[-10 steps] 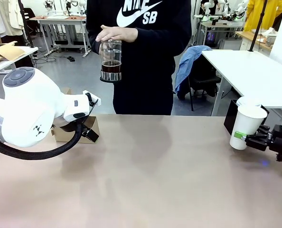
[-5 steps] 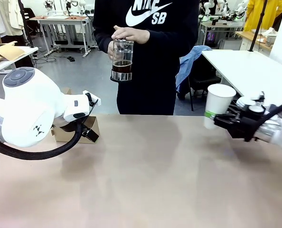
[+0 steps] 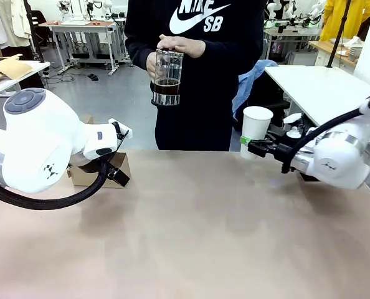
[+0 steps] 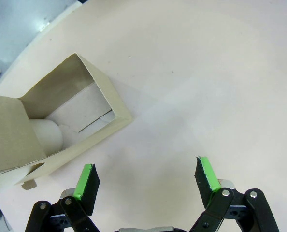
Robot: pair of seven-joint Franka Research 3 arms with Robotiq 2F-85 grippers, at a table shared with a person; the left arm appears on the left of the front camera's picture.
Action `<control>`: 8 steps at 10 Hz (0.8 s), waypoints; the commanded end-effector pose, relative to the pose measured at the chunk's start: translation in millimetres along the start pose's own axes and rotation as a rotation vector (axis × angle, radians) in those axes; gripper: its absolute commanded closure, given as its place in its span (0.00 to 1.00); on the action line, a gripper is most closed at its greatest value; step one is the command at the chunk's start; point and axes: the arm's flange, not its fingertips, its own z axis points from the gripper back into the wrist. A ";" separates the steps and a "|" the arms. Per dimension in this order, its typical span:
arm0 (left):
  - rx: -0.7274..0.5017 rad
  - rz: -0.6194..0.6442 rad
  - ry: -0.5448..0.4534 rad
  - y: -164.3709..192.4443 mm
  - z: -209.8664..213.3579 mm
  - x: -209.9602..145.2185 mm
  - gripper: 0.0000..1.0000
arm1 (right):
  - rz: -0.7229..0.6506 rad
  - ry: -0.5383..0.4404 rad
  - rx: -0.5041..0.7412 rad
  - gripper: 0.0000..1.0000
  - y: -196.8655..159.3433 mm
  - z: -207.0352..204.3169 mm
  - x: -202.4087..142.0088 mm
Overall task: Pour a drink into a cup and package it in a carrier.
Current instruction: Pick up the 600 ml Paper Cup and place it in the middle top area of the table.
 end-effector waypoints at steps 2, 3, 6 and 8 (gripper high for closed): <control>-0.001 0.001 -0.001 0.3 0.3 0.0 0.00 | 0.022 -0.004 -0.042 0.20 -20.5 -37.9 -24.4; -0.001 0.001 -0.001 0.3 0.3 0.0 0.00 | 0.009 0.001 -0.036 0.20 -21.8 -41.1 -30.9; -0.001 0.001 -0.001 0.3 0.3 0.0 0.00 | -0.028 -0.011 0.017 0.20 -14.5 -34.3 -32.1; -0.001 0.001 -0.001 0.3 0.3 0.0 0.00 | -0.021 0.005 0.008 0.20 -19.2 -36.6 -40.1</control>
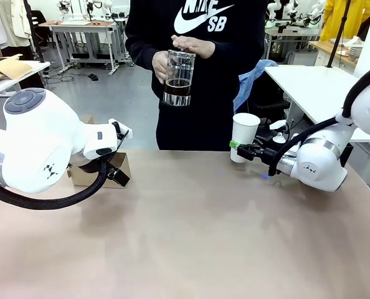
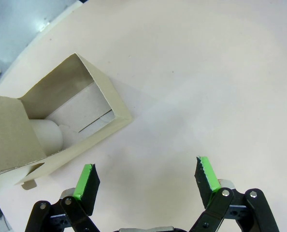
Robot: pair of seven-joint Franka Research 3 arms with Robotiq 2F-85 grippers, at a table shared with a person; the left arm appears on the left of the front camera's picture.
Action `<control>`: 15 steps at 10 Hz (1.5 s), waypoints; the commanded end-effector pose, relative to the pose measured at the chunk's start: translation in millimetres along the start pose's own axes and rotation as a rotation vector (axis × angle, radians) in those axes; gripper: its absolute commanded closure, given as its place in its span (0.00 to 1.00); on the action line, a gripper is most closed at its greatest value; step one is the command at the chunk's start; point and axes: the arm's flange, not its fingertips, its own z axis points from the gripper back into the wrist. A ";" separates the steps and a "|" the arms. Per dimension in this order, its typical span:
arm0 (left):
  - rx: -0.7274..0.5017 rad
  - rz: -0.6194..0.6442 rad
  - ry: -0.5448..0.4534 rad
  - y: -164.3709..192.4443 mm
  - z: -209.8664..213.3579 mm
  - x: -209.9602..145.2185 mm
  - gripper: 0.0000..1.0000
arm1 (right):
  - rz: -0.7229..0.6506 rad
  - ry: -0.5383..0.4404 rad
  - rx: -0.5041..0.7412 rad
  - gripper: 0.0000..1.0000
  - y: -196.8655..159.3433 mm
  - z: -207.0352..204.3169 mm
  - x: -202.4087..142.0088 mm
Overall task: Pour a drink into a cup and package it in a carrier.
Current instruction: Pick up the 600 ml Paper Cup and place it in the middle top area of the table, then when a person places the Paper Cup Lid on the 600 ml Paper Cup , lift the 600 ml Paper Cup.
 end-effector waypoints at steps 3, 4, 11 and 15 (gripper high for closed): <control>-0.001 0.001 -0.001 0.3 0.2 -0.1 0.00 | -0.001 0.011 -0.011 0.20 -3.5 -1.4 -4.6; -0.001 0.001 -0.001 0.3 0.2 -0.1 0.00 | -0.001 0.011 -0.011 0.20 -3.5 -1.4 -4.6; -0.001 0.001 -0.001 0.3 0.2 -0.1 0.00 | -0.001 0.011 -0.011 0.20 -3.5 -1.4 -4.6; -0.001 0.001 -0.001 0.3 0.2 -0.1 0.00 | -0.001 0.011 -0.011 0.20 -3.5 -1.4 -4.6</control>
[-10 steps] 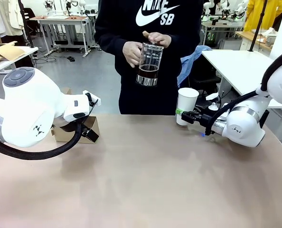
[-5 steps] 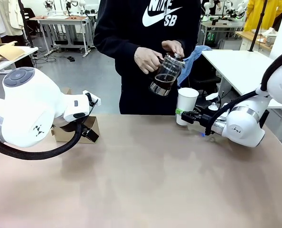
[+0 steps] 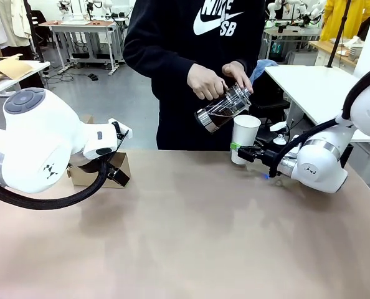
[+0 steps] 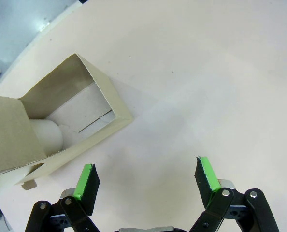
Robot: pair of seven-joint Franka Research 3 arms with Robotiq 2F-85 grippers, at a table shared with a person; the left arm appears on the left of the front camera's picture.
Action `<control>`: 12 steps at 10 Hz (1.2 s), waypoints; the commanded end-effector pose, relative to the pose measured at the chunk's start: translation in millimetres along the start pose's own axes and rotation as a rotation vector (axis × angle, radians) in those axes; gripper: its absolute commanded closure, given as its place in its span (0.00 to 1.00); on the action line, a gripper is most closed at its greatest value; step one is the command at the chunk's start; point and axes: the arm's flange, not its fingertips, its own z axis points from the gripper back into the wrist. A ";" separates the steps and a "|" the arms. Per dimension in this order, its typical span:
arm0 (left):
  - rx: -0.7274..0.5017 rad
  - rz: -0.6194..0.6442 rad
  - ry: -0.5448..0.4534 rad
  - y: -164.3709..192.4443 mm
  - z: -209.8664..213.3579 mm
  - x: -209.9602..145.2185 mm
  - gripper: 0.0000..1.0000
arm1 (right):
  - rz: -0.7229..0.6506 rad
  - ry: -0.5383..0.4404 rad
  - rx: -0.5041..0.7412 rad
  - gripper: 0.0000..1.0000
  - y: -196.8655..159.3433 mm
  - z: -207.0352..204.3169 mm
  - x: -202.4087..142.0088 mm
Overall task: Pour a drink into a cup and package it in a carrier.
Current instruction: When a person places the Paper Cup Lid on the 600 ml Paper Cup , lift the 600 ml Paper Cup.
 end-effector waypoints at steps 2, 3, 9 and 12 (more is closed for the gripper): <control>-0.001 0.001 -0.001 0.3 0.3 -0.1 0.00 | 0.003 0.001 -0.006 0.20 -0.8 -3.7 2.0; -0.001 0.001 -0.001 0.3 0.3 -0.1 0.00 | 0.003 0.001 -0.006 0.20 -0.8 -3.7 2.0; -0.001 0.001 -0.001 0.3 0.3 -0.1 0.00 | 0.003 0.001 -0.006 0.20 -0.8 -3.7 2.0; -0.001 0.001 -0.001 0.3 0.3 -0.1 0.00 | 0.003 0.001 -0.006 0.20 -0.8 -3.7 2.0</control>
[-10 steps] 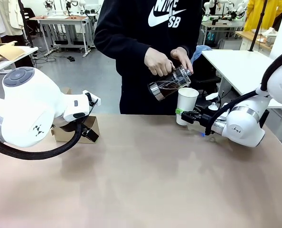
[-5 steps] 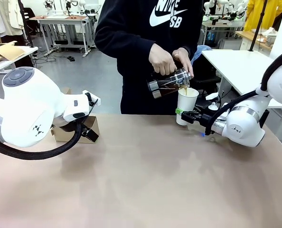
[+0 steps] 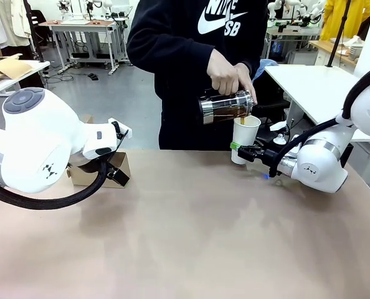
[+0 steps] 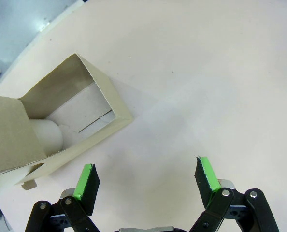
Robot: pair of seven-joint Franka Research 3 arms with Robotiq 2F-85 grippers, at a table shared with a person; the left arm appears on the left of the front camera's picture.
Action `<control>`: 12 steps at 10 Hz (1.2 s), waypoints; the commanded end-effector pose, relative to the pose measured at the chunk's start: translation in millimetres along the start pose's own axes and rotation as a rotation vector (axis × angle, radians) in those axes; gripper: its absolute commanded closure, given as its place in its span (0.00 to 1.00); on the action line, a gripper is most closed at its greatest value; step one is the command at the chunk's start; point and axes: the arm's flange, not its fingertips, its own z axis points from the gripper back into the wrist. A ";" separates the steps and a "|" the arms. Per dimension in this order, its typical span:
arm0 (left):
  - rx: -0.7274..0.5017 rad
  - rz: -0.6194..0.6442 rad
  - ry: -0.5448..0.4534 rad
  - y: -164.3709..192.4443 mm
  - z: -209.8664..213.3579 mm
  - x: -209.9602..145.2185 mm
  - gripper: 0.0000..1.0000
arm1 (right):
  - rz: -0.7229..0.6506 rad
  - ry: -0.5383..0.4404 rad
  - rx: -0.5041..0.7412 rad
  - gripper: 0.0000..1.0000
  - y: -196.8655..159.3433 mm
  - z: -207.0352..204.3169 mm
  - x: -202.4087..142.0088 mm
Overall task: Pour a drink into a cup and package it in a carrier.
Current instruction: When a person places the Paper Cup Lid on the 600 ml Paper Cup , lift the 600 ml Paper Cup.
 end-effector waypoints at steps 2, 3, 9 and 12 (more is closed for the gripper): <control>-0.001 0.001 -0.001 0.3 0.3 -0.1 0.00 | 0.003 0.001 -0.006 0.20 -0.8 -3.7 2.0; -0.001 0.001 -0.001 0.3 0.3 -0.1 0.00 | 0.003 0.001 -0.006 0.20 -0.8 -3.7 2.0; -0.001 0.001 -0.001 0.3 0.3 -0.1 0.00 | 0.003 0.001 -0.006 0.20 -0.8 -3.7 2.0; -0.001 0.001 -0.001 0.3 0.3 -0.1 0.00 | 0.003 0.001 -0.006 0.20 -0.8 -3.7 2.0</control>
